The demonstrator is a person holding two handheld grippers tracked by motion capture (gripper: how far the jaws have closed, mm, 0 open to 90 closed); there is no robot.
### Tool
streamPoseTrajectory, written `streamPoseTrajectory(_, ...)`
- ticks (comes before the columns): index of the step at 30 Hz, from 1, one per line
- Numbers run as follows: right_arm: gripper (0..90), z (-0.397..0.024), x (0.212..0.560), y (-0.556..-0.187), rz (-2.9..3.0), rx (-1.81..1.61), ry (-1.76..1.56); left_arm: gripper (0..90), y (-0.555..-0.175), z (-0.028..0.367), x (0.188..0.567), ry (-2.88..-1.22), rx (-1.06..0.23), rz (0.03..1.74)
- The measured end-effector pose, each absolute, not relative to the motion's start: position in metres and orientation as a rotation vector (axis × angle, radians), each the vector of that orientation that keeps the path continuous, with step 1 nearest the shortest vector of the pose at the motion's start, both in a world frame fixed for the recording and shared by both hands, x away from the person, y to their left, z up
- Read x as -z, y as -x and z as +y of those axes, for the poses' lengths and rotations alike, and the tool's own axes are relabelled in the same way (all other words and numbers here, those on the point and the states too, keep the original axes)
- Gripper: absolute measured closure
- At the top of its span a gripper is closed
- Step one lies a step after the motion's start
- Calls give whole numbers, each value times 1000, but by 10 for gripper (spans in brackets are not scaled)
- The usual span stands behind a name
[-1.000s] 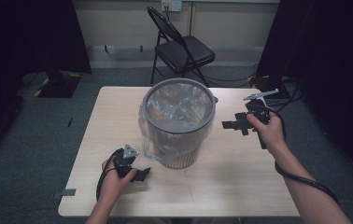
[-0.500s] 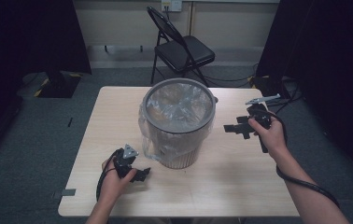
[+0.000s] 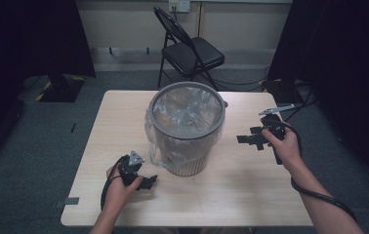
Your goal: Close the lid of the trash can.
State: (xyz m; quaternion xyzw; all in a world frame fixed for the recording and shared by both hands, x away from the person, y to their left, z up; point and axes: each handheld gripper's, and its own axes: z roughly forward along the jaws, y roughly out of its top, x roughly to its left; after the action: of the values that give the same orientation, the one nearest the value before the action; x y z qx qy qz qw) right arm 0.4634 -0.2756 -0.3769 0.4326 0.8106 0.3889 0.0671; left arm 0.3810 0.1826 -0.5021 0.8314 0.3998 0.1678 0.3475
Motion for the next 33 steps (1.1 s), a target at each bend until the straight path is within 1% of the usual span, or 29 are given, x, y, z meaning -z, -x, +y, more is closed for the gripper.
streamPoseTrajectory(33, 170, -294, 413, -451, 2449, -1127, -1346, 0, -381, 182, 502, -2153, -434, 1038)
